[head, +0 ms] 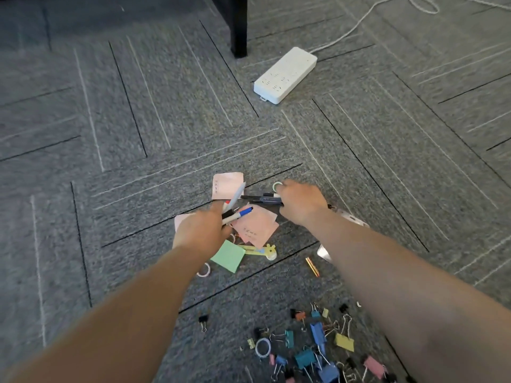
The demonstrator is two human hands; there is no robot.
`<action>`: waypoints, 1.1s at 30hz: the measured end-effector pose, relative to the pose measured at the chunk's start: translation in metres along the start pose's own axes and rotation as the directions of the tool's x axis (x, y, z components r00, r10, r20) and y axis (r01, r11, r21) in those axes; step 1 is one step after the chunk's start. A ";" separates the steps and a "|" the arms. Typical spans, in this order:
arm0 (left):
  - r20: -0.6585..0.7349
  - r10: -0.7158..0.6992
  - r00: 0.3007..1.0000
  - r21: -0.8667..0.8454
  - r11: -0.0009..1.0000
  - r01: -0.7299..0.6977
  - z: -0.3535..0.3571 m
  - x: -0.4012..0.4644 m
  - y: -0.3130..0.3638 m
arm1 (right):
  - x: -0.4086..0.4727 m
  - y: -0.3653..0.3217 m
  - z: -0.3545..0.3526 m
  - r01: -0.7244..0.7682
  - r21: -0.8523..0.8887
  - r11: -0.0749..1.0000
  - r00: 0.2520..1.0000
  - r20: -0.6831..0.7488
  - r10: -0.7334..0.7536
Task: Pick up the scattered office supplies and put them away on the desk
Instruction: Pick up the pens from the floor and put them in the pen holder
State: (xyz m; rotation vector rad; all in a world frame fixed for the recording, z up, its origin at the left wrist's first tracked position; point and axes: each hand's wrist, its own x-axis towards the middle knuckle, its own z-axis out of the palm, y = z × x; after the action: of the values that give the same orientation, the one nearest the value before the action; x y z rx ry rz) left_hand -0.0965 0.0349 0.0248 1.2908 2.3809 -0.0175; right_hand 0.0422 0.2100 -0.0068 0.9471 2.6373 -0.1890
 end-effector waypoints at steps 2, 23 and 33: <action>0.015 0.009 1.000 -0.001 1.000 -0.009 0.002 -0.001 0.000 | -0.008 0.003 0.000 -0.066 0.078 0.995 0.998 -0.020 0.068; -0.093 -0.294 0.951 -0.591 0.785 0.185 -0.437 -0.223 0.046 | -0.216 -0.102 -0.482 -0.105 0.830 0.548 0.986 0.014 0.167; -0.105 -0.350 0.931 -0.177 0.928 0.329 -0.679 -0.304 -0.093 | -0.213 -0.215 -0.728 0.170 0.166 0.971 0.982 -0.106 -0.154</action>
State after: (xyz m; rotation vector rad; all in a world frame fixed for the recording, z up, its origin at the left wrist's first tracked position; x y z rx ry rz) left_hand -0.2736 -0.1166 0.7377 0.8180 2.6346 0.1559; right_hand -0.1322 0.0880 0.7521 0.8092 2.8222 -0.4323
